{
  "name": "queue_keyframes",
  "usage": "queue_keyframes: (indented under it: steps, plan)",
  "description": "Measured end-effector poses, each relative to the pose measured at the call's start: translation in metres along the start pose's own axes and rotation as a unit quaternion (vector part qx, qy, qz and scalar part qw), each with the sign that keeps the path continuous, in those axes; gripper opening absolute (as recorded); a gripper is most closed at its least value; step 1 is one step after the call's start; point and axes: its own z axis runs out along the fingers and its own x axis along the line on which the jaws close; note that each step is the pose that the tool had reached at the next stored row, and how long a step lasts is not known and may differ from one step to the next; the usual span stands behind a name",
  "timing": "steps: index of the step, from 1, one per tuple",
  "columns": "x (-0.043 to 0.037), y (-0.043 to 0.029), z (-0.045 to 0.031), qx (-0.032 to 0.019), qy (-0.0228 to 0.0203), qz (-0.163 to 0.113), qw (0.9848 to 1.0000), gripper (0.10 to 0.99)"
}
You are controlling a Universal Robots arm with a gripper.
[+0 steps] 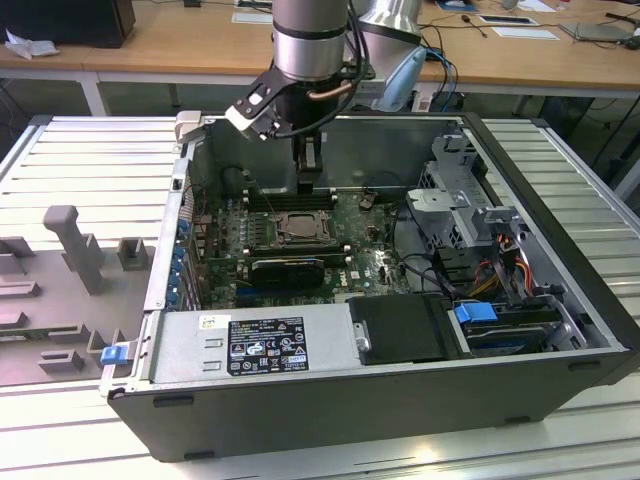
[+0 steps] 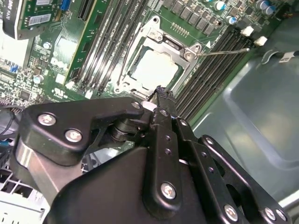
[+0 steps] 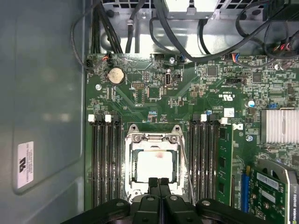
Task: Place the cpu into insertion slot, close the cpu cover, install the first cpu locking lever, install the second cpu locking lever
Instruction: 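Install the first cpu locking lever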
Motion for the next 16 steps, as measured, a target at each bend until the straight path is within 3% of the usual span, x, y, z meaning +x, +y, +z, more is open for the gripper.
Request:
queue_keyframes:
  steps: [12, 16]
  plan:
    - [0.0, 0.0, -0.0009, 0.0003, 0.0003, -0.014, 0.9999, 0.106]
    - [0.0, 0.0, -0.0009, 0.0007, 0.0008, -0.032, 0.9995, 0.106]
